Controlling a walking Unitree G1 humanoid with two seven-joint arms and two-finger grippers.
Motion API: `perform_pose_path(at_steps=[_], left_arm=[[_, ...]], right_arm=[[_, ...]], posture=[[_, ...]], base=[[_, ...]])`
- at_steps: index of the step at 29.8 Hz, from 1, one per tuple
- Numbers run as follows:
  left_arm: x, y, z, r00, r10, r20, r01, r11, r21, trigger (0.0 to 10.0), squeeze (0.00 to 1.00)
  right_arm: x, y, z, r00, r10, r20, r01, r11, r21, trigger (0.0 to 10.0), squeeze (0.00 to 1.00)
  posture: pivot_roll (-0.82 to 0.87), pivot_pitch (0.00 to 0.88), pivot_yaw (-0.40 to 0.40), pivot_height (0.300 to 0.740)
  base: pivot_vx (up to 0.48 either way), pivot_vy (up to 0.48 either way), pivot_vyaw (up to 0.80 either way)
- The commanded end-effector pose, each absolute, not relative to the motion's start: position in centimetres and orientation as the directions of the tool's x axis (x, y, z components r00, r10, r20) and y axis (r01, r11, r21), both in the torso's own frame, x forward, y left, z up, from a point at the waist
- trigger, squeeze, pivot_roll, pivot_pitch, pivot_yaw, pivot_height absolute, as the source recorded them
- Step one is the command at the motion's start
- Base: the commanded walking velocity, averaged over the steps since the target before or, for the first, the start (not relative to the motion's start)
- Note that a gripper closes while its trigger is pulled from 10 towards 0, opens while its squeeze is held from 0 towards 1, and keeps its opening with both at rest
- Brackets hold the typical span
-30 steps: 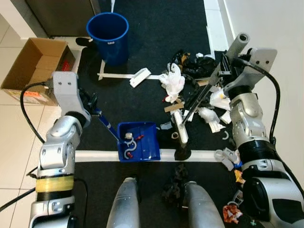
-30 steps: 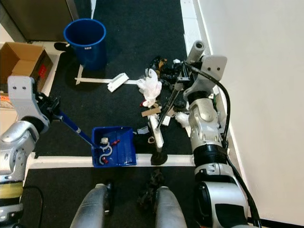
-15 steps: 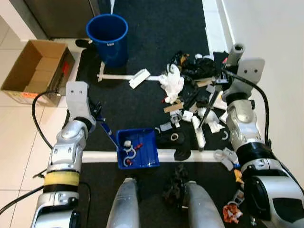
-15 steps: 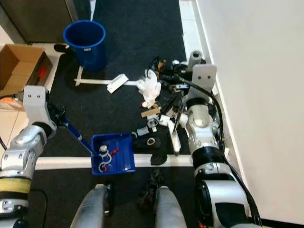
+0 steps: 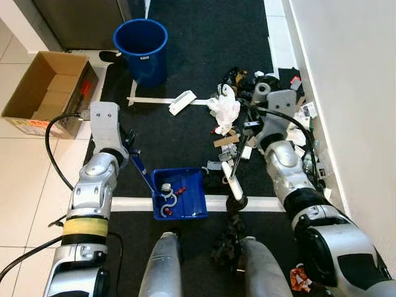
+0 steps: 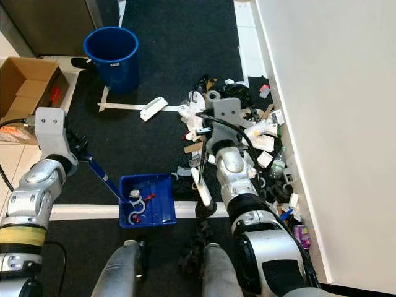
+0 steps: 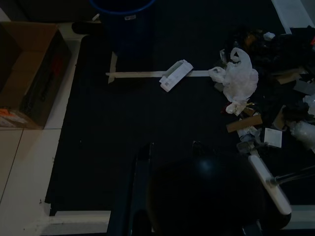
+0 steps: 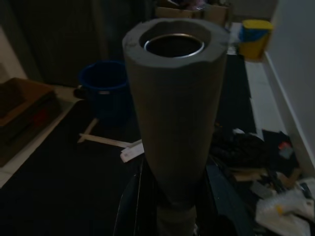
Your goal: Sweep floor
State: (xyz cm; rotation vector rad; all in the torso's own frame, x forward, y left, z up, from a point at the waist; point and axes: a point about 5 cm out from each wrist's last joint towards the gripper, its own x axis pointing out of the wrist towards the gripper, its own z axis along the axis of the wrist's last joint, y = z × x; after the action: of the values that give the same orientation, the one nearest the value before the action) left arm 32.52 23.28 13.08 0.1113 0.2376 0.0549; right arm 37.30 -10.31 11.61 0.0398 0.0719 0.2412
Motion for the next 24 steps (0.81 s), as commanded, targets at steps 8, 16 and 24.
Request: perform_pose_path(at_steps=[8, 16, 24], left_arm=[[32.3, 23.5, 12.7, 0.972, 0.089, -0.219, -0.063, 0.990, 0.123, 10.0, 0.00], [32.3, 23.4, 12.8, 0.972, 0.094, -0.217, -0.069, 0.990, 0.121, 10.0, 0.00], [32.5, 23.4, 12.9, 0.973, 0.094, -0.212, -0.069, 0.990, 0.120, 10.0, 0.00]], right_arm=[[36.3, -7.0, 10.7, 0.894, 0.443, -0.067, -0.398, 0.855, 0.332, 10.0, 0.00], [35.0, -4.4, 11.1, 0.817, 0.577, 0.000, -0.505, 0.715, 0.484, 10.0, 0.00], [34.8, -4.6, 12.4, 0.819, 0.571, 0.057, -0.523, 0.703, 0.481, 10.0, 0.00]], posture=[[0.06, 0.256, -0.038, 0.740], [0.05, 0.251, -0.041, 0.740], [0.04, 0.247, -0.041, 0.740]], base=[[0.000, 0.000, 0.00], [0.000, 0.000, 0.00], [0.000, 0.000, 0.00]])
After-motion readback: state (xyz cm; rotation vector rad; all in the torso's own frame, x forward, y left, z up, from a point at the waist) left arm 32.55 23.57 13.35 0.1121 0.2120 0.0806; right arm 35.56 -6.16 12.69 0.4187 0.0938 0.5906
